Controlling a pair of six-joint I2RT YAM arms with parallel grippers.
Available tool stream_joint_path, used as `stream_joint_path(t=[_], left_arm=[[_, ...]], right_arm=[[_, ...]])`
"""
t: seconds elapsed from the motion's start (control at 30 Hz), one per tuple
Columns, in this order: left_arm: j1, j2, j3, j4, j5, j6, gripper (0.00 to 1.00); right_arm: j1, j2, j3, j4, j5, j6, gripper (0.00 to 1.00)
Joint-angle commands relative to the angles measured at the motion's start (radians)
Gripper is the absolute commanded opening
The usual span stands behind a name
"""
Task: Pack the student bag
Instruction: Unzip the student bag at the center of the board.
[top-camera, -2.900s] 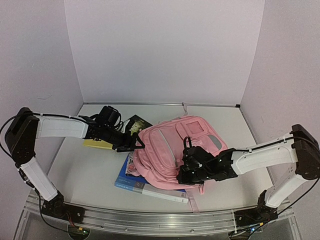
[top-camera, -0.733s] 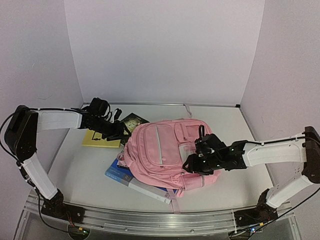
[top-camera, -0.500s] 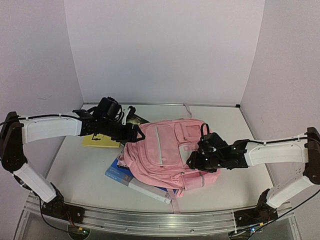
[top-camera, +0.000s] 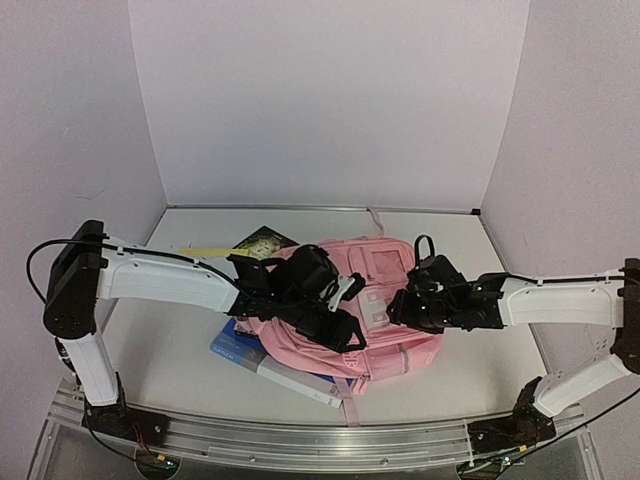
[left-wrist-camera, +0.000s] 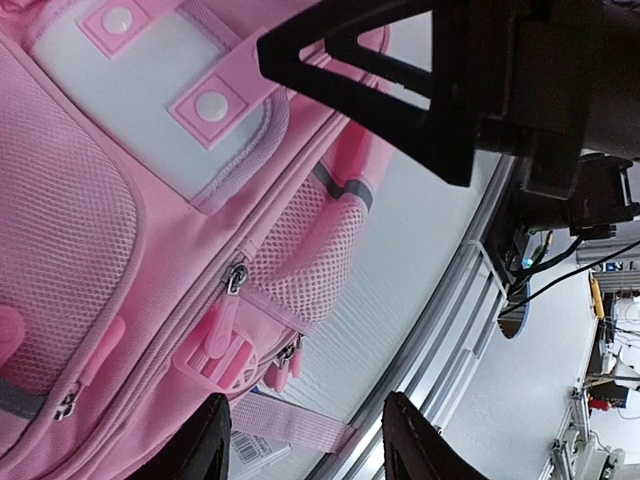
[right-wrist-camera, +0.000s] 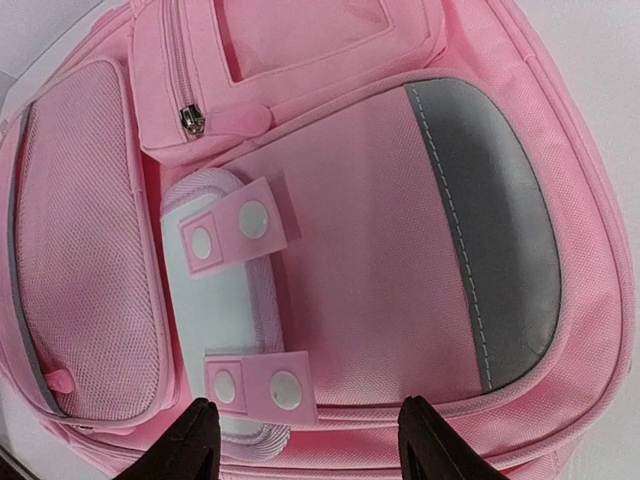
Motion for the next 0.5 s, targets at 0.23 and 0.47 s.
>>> stream_joint_path(t=[0.23,0.47], left_arm=[[0.000,0.149,0.117,-0.081,0.042,0.006,0.43],[-0.001,0.189,0.136,-0.052,-0.002,0.006,0.37]], right_arm=[[-0.005,-0.070,0.012,-0.007,0.036,-0.006,0.61],[-0.006,-0.072,0.003,0.002,0.022,-0.006,0.61]])
